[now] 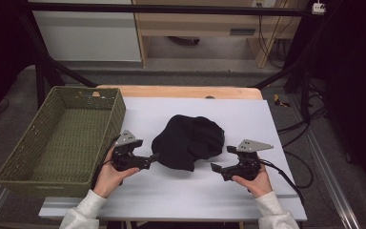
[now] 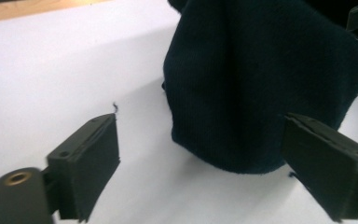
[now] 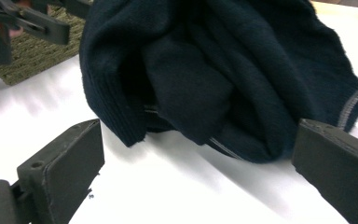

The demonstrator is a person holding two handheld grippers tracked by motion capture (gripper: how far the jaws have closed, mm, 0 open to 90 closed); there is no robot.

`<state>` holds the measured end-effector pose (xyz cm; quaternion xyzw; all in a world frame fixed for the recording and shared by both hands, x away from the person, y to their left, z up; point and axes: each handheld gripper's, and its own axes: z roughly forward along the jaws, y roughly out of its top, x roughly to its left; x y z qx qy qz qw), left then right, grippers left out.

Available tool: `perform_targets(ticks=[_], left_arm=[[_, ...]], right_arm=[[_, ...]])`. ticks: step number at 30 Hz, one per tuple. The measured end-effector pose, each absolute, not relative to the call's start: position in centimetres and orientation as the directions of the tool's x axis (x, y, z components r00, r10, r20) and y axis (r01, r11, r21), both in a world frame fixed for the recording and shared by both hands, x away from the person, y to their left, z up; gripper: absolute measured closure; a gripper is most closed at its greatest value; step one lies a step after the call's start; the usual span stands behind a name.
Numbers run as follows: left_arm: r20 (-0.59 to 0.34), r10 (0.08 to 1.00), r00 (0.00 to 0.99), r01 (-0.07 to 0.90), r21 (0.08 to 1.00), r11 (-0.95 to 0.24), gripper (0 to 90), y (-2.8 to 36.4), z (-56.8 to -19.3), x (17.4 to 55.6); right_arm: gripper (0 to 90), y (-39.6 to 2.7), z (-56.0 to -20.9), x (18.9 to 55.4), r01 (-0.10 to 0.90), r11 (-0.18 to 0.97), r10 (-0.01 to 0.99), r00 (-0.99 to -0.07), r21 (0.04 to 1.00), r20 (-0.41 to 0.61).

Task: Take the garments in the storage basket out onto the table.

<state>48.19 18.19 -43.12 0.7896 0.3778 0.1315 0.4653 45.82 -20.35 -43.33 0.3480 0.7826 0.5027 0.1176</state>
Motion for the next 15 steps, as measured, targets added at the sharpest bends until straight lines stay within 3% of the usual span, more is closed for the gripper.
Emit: perform_targets(ticks=[3, 11, 15], left_arm=[[-0.158, 0.719, 0.677, 0.483, 0.832, -0.273, 17.7, 18.0, -43.5, 48.5], [-0.167, 0.708, 0.687, 0.469, 0.845, -0.256, 45.5, 17.1, -44.4, 48.9], [-0.164, 0.705, 0.69, 0.476, 0.837, -0.271, 54.1, 16.8, -44.8, 49.1]], right_arm=[[3.5, -19.6, -43.3, 45.9, 0.44, 0.249, 0.661, -0.728, 0.863, 0.18], [7.9, -17.9, -43.9, 46.3, 0.467, 0.274, 0.675, -0.716, 0.84, 0.178], [10.7, -17.4, -44.2, 46.6, 0.487, 0.259, 0.696, -0.693, 0.834, 0.188]])
